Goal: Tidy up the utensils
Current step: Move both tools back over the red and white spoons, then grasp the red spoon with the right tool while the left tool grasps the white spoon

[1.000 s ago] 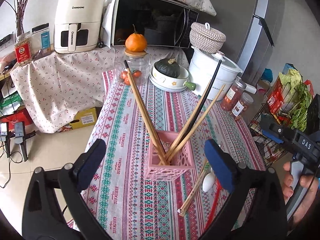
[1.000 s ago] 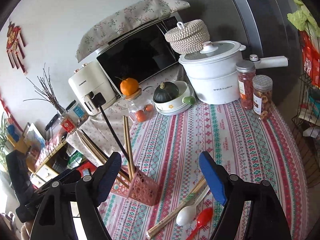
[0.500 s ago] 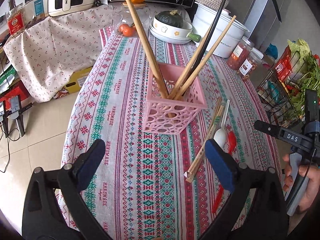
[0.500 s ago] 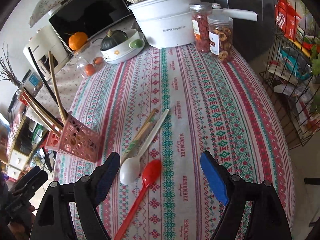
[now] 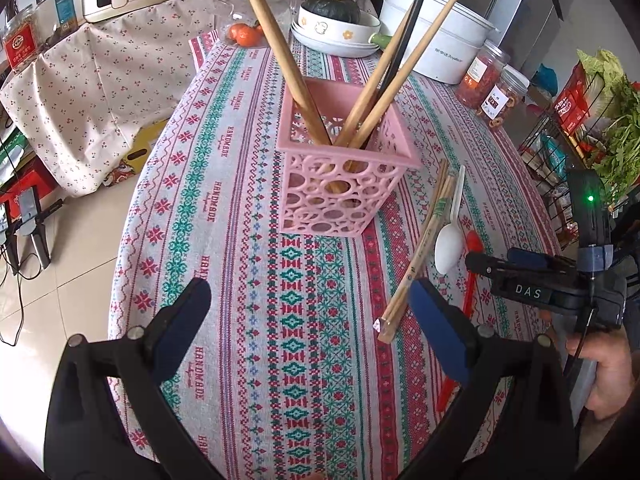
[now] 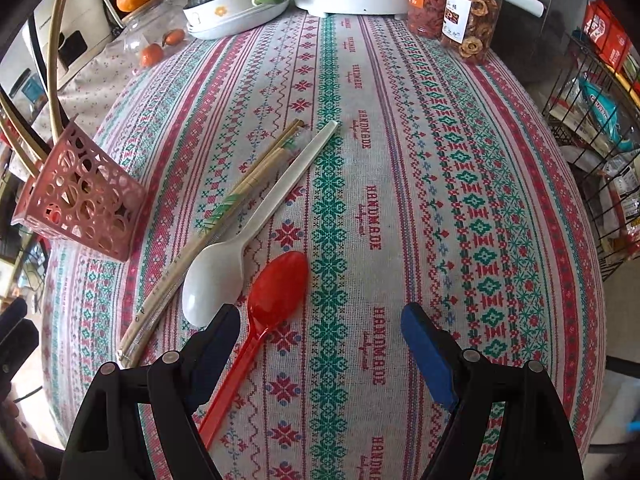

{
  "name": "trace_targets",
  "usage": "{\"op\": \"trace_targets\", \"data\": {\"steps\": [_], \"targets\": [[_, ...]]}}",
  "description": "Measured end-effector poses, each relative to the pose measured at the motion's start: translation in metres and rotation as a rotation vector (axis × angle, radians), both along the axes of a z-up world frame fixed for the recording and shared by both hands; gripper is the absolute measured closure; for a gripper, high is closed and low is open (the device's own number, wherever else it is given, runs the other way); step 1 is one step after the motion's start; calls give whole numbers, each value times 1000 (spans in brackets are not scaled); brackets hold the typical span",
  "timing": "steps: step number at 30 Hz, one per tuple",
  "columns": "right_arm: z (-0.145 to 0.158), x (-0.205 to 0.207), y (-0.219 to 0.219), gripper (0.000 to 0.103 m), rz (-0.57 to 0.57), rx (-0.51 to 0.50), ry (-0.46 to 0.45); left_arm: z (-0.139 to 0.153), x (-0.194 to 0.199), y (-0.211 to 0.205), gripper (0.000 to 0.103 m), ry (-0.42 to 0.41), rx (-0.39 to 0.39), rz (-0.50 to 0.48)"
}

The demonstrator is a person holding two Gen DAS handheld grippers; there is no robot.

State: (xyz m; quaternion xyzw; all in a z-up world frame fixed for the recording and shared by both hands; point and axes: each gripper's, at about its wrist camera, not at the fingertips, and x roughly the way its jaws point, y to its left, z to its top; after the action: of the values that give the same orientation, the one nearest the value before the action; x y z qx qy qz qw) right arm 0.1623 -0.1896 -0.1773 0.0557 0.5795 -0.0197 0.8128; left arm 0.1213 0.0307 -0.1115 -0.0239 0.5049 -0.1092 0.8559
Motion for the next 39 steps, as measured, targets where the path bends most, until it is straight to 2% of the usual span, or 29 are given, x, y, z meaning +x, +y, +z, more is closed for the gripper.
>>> {"op": "trace_targets", "data": {"steps": [6,11,13,15,18,22,24,28,31,33,34,36,39], "targets": [[-4,4,12,19,49,-77,-23,0,-3,0,4,-12,18,-13],[-4,5,15,20,48,-79,-33,0,-3,-2,4,-16,20,-22],[0,1,14,29,58,-78,-46,1,-4,-5,4,-24,29,-30],[3,0,17,55,83,-72,-55,1,-7,-11,4,-31,39,-44],[7,-2,13,77,107,-46,-44,2,-10,-22,4,-37,48,-75],[19,-8,-6,87,91,20,-53,4,-15,-40,4,-37,42,-138],[28,-12,-16,96,80,40,-67,7,-17,-50,4,-45,37,-177],[41,-18,-39,96,46,81,-83,14,-12,-74,4,-49,14,-247],[47,-19,-55,97,23,105,-87,14,-3,-99,20,-45,27,-303],[49,-20,-63,97,12,117,-88,9,4,-117,39,-36,55,-342],[49,-21,-68,97,7,127,-85,5,11,-125,44,-25,60,-356],[49,-23,-77,96,-10,157,-72,-4,26,-140,63,3,54,-377],[43,-23,-93,95,-47,176,-26,-21,53,-159,76,41,58,-386]]}}
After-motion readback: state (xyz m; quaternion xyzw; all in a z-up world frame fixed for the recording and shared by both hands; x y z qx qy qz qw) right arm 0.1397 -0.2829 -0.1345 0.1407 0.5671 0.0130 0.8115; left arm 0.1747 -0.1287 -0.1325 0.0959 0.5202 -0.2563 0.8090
